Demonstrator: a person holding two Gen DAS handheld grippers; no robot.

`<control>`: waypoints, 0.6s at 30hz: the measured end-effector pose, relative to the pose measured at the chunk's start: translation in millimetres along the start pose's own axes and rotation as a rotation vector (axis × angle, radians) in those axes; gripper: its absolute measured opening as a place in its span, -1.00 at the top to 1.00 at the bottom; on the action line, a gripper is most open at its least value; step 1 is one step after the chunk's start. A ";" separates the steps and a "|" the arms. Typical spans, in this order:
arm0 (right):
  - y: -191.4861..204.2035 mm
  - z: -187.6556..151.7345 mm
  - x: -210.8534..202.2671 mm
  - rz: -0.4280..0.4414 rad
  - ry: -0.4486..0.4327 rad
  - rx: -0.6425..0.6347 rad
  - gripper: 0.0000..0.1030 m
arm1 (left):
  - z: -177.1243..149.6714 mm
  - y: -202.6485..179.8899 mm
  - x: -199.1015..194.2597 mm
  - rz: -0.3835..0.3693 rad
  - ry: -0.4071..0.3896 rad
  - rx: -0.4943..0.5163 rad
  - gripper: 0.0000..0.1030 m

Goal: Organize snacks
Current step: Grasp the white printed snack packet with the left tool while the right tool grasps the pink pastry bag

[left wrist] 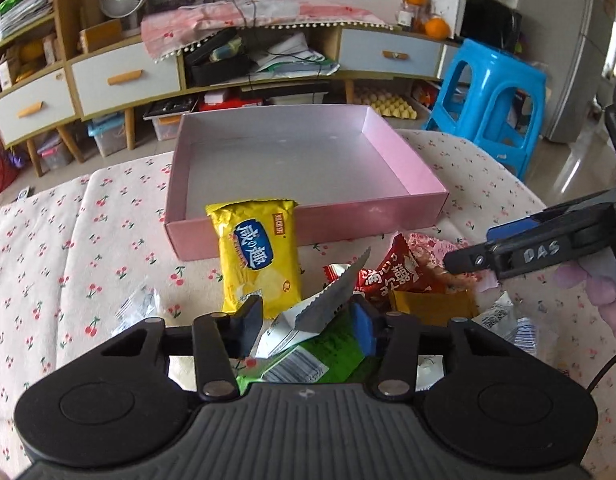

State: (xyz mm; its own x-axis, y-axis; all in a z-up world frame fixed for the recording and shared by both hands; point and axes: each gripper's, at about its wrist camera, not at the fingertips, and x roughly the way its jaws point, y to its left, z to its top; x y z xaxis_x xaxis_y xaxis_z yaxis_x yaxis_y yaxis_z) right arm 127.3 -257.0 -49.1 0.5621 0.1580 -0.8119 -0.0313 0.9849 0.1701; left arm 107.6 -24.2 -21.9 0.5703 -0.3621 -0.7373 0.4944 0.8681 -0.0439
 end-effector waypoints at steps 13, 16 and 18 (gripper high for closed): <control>24.4 -9.3 8.2 -0.071 -0.038 -0.176 -0.05 | 2.2 -2.9 4.7 0.056 -0.003 0.017 0.57; 32.8 -8.0 5.9 -0.081 -0.040 -0.200 0.16 | 3.1 1.0 1.6 0.059 -0.008 -0.011 0.61; 36.5 -8.7 5.8 -0.089 -0.038 -0.211 0.26 | 3.9 3.2 -1.4 0.068 -0.014 -0.028 0.62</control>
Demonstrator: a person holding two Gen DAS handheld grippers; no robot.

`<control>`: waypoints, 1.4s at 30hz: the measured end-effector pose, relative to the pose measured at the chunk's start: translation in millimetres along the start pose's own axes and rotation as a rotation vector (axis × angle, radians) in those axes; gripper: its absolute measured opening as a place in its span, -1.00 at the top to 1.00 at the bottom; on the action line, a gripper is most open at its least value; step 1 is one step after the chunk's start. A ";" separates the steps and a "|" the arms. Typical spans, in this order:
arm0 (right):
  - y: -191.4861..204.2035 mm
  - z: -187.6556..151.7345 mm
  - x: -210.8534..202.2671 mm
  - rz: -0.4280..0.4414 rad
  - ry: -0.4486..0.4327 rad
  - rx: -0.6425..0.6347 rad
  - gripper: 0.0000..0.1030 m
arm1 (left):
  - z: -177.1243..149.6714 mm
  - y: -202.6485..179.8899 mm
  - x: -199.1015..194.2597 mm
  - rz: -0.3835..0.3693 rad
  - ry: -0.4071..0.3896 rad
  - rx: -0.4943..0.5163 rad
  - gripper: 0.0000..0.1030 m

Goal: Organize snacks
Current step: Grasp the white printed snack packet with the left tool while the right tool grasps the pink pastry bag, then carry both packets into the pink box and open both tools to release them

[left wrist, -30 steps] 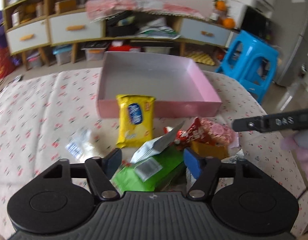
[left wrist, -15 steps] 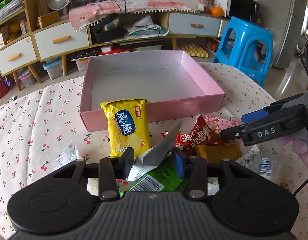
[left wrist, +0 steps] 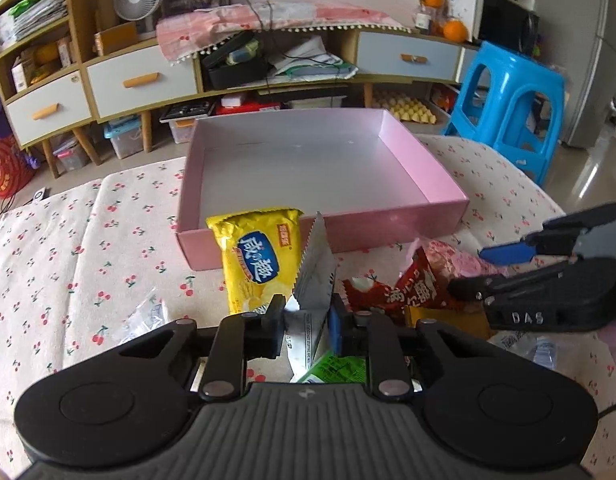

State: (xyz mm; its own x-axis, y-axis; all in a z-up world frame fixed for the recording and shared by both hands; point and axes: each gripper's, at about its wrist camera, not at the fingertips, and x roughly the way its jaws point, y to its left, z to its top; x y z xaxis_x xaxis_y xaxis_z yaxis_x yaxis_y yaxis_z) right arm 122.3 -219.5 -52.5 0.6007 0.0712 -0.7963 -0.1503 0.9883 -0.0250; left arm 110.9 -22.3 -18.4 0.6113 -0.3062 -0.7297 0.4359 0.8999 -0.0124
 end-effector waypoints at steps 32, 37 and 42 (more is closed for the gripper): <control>-34.7 28.5 -55.4 0.147 -0.058 0.330 0.35 | 22.4 23.6 -34.8 -0.119 -0.100 -0.236 0.79; -49.1 44.2 -45.8 0.157 -0.091 0.393 0.35 | 45.4 17.9 -20.1 -0.127 -0.114 -0.238 0.79; -64.7 58.8 -25.4 0.177 -0.129 0.453 0.35 | 65.0 8.5 8.2 -0.108 -0.100 -0.179 0.79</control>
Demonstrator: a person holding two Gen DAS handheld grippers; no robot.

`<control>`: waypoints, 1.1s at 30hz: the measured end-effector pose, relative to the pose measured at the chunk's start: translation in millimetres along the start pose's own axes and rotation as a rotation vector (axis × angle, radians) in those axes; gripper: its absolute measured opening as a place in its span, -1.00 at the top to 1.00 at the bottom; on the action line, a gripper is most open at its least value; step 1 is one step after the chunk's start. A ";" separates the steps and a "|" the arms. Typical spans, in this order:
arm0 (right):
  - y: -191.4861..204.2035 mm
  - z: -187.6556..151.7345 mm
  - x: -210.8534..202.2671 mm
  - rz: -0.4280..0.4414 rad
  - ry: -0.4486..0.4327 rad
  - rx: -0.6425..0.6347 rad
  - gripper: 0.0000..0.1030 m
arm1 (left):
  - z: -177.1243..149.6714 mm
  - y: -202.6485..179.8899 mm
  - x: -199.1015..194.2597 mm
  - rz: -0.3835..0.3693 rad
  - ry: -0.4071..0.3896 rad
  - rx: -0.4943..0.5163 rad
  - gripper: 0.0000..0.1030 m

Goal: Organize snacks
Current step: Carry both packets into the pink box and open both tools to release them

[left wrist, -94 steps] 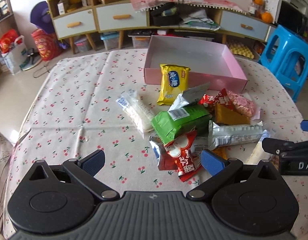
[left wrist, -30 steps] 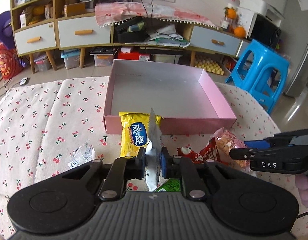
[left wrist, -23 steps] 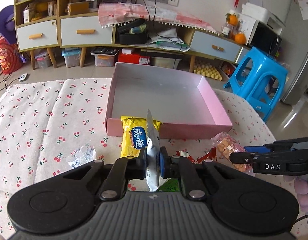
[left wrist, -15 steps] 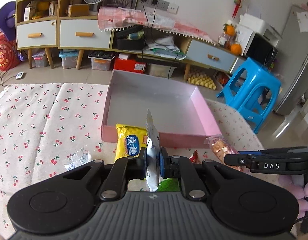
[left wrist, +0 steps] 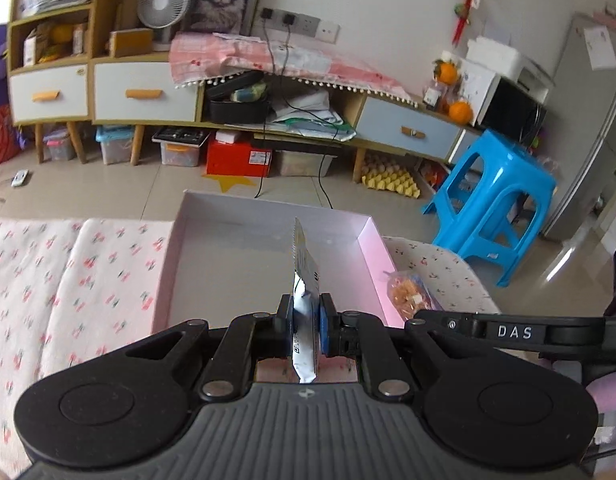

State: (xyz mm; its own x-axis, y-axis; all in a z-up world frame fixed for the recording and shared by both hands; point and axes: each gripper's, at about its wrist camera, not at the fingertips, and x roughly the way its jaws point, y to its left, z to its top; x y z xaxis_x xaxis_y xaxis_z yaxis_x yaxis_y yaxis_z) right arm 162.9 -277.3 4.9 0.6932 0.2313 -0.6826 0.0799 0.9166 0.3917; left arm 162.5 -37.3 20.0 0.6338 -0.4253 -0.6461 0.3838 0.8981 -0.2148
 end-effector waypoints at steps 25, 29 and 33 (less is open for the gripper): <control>-4.6 6.7 59.8 0.029 0.040 -0.015 0.31 | 5.8 12.6 61.8 0.039 0.121 -0.009 0.69; -3.4 9.4 56.0 0.015 0.049 -0.016 0.24 | 5.4 10.6 59.8 0.056 0.117 0.006 0.49; -1.2 10.1 48.2 0.003 0.052 -0.015 0.12 | 5.7 10.3 53.4 0.068 0.117 0.005 0.32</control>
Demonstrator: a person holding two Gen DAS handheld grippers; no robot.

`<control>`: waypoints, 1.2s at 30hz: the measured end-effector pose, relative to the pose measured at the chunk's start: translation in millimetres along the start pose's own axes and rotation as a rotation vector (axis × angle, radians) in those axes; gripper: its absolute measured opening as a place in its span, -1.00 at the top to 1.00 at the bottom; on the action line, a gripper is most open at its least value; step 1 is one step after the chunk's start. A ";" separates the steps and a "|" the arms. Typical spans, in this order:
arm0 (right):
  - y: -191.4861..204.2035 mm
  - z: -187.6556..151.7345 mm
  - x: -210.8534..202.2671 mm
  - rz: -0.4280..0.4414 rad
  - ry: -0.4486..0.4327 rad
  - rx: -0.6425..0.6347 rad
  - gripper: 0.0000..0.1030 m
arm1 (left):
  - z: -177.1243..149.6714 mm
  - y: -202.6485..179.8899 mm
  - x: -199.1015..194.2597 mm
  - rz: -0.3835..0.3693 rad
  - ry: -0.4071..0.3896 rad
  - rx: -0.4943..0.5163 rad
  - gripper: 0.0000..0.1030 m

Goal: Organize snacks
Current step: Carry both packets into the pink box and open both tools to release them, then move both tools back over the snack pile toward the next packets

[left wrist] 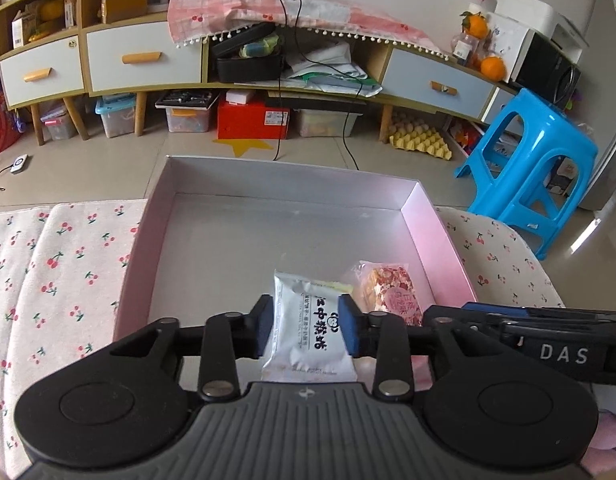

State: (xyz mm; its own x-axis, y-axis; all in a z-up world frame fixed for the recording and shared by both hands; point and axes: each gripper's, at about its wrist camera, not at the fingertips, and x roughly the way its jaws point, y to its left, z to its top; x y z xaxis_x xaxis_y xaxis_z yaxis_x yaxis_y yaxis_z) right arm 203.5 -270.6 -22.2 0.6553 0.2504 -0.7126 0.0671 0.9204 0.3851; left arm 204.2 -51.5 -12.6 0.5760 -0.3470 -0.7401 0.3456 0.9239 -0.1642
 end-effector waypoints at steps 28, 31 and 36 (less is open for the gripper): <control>36.8 -68.7 -87.2 -0.071 0.026 -0.097 -0.66 | -59.5 2.0 -89.3 0.113 -0.011 0.065 -0.96; 34.8 -82.1 -93.9 -0.070 0.047 -0.086 -0.70 | -69.7 4.8 -95.0 0.125 0.018 0.033 -0.96; 28.4 -102.2 -104.0 -0.075 0.061 -0.105 -0.71 | -86.9 6.3 -102.3 0.131 0.041 0.009 -0.96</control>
State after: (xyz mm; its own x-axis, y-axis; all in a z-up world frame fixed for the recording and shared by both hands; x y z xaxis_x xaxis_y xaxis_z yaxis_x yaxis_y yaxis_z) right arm 60.3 -239.8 2.9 0.6043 0.1948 -0.7726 0.0330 0.9627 0.2686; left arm 83.0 3.8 5.4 0.5856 -0.2165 -0.7812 0.2759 0.9594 -0.0591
